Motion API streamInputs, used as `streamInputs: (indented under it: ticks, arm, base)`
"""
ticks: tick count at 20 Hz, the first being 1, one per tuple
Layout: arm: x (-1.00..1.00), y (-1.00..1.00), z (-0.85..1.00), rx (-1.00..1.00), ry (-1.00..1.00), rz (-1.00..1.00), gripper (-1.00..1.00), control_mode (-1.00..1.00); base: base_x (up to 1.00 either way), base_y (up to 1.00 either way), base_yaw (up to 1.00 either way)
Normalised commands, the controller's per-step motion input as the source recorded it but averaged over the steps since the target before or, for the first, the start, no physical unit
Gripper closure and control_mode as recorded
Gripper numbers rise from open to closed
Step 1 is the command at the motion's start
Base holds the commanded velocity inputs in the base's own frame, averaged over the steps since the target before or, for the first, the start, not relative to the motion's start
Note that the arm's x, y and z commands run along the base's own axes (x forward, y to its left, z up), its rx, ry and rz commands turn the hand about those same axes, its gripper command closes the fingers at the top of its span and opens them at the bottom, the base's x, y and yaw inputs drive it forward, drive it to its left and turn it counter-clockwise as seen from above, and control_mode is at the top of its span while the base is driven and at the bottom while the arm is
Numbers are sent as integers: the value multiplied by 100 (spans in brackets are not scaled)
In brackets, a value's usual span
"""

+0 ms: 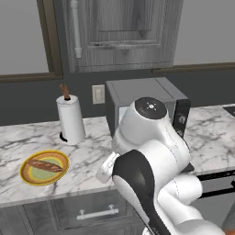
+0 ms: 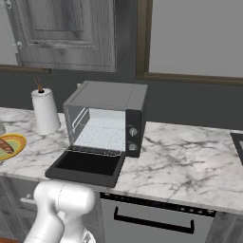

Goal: Pull the toaster oven rack outwards. Pick up the baguette from the plate and place it on the toaster oven rack. Close the toaster oven door fully and set the temperature to the lowest setting.

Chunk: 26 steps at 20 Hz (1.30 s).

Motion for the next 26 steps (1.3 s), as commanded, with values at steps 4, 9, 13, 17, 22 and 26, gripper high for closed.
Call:
streamInputs:
  ticks: [4, 9, 13, 17, 22, 26]
  arm:
    - [38, 80, -2, -2, 21, 31, -100, -100]
    - [62, 37, -23, 0, 13, 23, -100, -100]
    - [56, 32, -56, -6, 12, 15, -100, -100]
    - [43, 36, -56, -6, 8, 7, -100, -100]
    - [27, 31, -36, -6, 0, 0, -100, -100]
    - [33, 19, -33, -3, 0, 0, -100, -100]
  base:
    - [0, 0, 0]
    - [0, 0, 0]
    - [0, 0, 0]
    - [0, 0, 0]
    - [0, 0, 0]
    - [0, 0, 0]
